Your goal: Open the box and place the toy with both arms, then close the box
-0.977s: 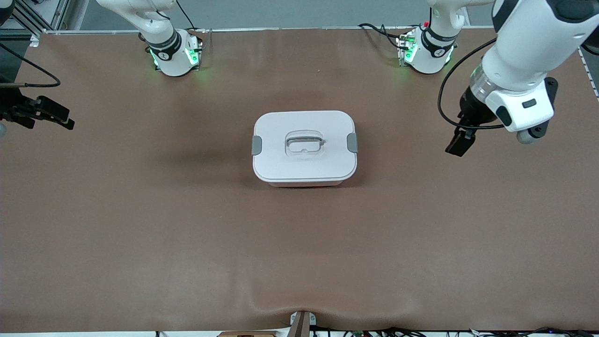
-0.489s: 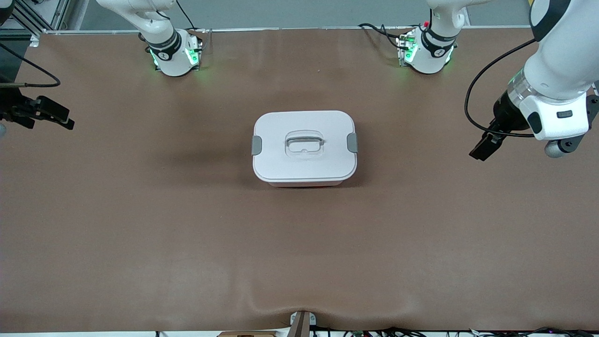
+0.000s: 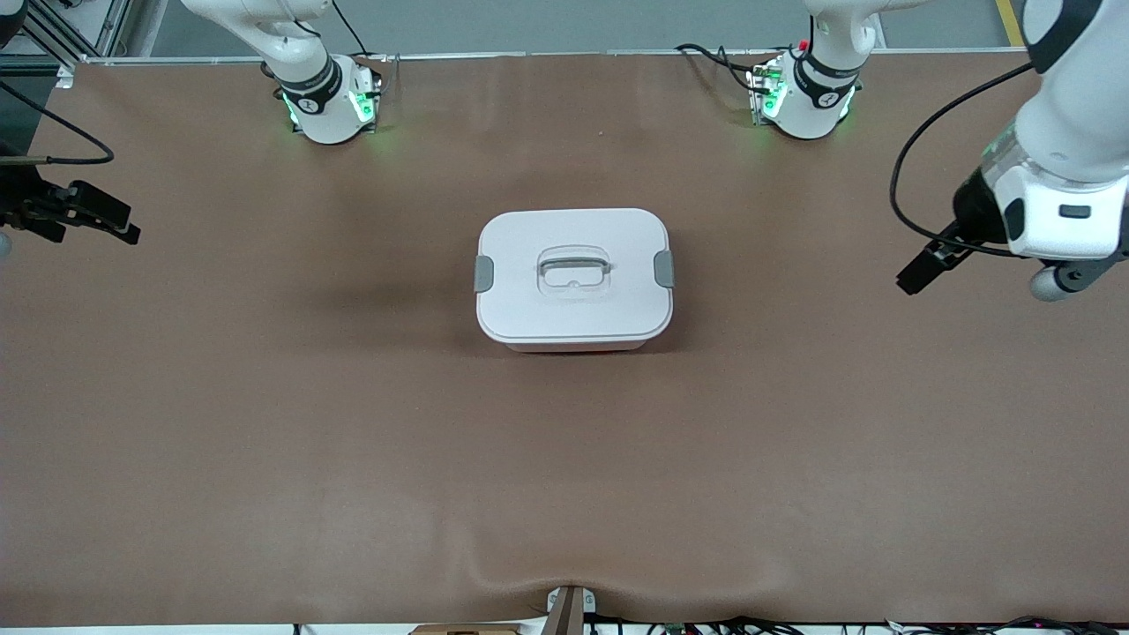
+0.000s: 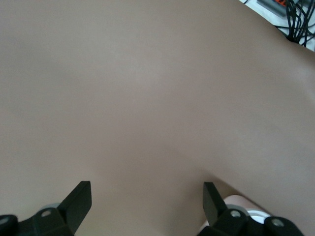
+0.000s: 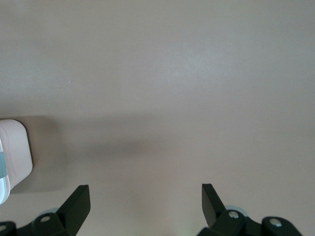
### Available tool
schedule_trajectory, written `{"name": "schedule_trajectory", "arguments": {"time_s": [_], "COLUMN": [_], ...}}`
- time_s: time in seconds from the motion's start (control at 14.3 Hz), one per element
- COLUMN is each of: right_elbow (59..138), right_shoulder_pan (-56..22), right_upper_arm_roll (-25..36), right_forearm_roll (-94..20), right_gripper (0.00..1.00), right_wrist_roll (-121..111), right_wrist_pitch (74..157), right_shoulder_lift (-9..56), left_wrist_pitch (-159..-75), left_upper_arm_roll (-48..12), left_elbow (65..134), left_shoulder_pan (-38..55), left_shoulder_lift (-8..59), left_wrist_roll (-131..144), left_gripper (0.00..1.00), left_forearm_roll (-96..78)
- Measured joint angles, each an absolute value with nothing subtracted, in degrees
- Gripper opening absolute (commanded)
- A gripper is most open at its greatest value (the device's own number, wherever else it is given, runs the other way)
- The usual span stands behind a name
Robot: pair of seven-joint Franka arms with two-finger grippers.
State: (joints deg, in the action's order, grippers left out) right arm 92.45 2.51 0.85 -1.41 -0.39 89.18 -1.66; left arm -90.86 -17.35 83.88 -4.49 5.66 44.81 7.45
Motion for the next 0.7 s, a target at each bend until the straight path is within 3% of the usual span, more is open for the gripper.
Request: {"name": "schedule_trajectory", "arguments": {"time_s": [0.14,0.7], "right_elbow": [92.44,92.44], "right_shoulder_pan": [2.51,2.51], "right_upper_arm_roll": [0.85,0.84], "right_forearm_roll": [-1.41,-1.41], "right_gripper": [1.00,1.00], "right_wrist_roll": [-0.39,-0.39], "right_wrist_pitch": [89.18,89.18], "right_shoulder_lift": [-1.66,-1.66], "left_wrist_pitch": [-90.83,-88.30], "left_upper_arm_roll": [-10.63,-1.94], "left_elbow": [83.88,83.94], "left_shoulder_pan": [-0.94,-0.80], "left_shoulder_lift": [4.83,3.60], "left_wrist_roll": [35.15,13.35], "left_gripper": [1.00,1.00], "left_forearm_roll": [7.45,3.70]}}
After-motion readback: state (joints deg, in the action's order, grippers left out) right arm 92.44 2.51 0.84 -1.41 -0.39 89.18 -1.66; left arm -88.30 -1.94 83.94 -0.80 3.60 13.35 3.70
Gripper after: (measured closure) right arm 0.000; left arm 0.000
